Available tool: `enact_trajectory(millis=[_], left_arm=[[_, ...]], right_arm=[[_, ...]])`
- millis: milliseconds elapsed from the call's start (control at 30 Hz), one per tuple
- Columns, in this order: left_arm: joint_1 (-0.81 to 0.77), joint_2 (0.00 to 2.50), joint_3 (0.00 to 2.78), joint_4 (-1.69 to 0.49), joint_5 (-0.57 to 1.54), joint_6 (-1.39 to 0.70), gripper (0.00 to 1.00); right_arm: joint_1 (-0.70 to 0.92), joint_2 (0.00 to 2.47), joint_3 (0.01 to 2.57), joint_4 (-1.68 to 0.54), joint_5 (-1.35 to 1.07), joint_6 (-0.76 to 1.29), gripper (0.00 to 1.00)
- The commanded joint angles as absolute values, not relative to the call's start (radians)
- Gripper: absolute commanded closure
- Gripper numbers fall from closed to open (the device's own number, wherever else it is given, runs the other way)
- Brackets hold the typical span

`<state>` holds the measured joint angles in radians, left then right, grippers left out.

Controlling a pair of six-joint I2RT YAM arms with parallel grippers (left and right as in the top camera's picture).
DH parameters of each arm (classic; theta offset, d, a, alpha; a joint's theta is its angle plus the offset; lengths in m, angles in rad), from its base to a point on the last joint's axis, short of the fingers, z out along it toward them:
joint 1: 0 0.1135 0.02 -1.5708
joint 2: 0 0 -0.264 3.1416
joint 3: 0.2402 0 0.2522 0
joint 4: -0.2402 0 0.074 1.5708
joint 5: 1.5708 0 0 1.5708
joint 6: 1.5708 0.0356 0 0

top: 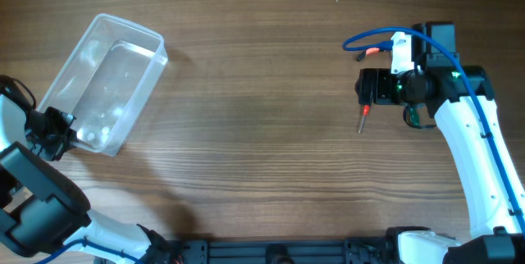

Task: Pack container
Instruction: 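Drag the clear container with the left gripper to the table center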

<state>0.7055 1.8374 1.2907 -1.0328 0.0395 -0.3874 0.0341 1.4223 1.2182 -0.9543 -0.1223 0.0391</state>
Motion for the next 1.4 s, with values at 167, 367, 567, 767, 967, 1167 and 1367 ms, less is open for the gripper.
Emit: enact_trajectory(millis=[167,367,567,767,967,1167,1367], left_arm=[[0.681,1.792,1.296,-1.034,0.076,-0.396,0.96],[0.486,1.645,1.296,-0.981,0.162,-0.304,0.96],[0.098,1.552,1.296,-0.932,0.170,0.086,0.96],[-0.124,1.608,1.296,-0.866,0.111,0.177,0.96],[-0.129,1.716,1.296,-0.806,0.111,0.171,0.96],[-0.072,1.771,1.296,-0.778,0.111,0.075,0.96],[-0.026,1.822,1.296,-0.801,0.115,0.010,0.96]], right_arm=[[0.035,1.414,1.238,-0.953,-0.102,0.029,0.00],[0.035,1.378,1.238,-0.947,0.036,0.109,0.00],[0.035,1.265,1.238,-0.908,0.083,0.142,0.00],[0.035,1.216,1.238,-0.905,0.083,0.141,0.00],[0.035,1.216,1.238,-0.933,0.082,0.131,0.00],[0.035,1.216,1.238,-0.943,0.082,0.130,0.00],[0.035,1.216,1.238,-0.952,0.078,0.130,0.00]])
